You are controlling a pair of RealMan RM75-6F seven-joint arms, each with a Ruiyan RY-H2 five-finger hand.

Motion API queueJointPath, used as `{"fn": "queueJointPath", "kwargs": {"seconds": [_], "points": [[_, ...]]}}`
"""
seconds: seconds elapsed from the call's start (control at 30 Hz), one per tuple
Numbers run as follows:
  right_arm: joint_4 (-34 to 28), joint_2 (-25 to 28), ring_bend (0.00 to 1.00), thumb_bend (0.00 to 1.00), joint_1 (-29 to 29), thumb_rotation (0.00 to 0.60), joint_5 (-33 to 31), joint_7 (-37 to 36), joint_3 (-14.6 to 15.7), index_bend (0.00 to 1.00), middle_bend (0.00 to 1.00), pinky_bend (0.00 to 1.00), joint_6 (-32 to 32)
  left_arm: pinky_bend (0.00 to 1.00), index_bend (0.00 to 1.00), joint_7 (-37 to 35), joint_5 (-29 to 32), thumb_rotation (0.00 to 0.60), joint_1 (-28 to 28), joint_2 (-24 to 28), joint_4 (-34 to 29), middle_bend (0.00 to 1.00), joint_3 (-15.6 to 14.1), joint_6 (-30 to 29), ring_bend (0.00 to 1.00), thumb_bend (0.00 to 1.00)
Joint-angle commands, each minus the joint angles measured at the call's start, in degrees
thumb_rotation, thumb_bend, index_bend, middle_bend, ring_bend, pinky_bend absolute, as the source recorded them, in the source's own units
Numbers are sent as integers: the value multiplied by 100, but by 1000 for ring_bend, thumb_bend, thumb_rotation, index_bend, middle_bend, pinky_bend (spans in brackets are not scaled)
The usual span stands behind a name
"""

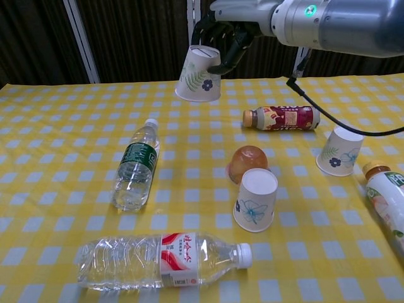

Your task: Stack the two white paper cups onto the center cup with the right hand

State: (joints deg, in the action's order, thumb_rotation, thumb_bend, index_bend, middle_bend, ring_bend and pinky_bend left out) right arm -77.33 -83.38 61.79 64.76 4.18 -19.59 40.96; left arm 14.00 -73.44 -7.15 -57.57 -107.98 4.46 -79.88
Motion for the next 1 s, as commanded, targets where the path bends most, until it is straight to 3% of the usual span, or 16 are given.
{"fn": "queueJointPath", "kwargs": {"seconds": [0.03, 0.2, 0.5, 1.0], "points": [[-1540, 1157, 461, 326, -632, 600, 44, 281, 442, 442, 538, 416, 94, 0, 0, 21, -55, 600, -7, -2, -27, 0, -37, 16, 0, 0], [-2285, 1663, 461, 326, -885, 600, 396, 442, 781, 445, 538, 418, 163, 0, 0, 50, -97, 600, -10, -8, -47, 0, -71, 15, 0, 0], [-2846, 2041, 461, 327, -1325, 600, 1373, 766, 1300, 454, 538, 402, 661, 0, 0, 60, -184, 600, -12, -8, -73, 0, -130, 17, 0, 0], [-2759, 1843, 461, 323, -1564, 600, 1875, 696, 1571, 457, 532, 402, 871, 0, 0, 18, -269, 600, 8, 21, -102, 0, -188, -3, 0, 0]]}}
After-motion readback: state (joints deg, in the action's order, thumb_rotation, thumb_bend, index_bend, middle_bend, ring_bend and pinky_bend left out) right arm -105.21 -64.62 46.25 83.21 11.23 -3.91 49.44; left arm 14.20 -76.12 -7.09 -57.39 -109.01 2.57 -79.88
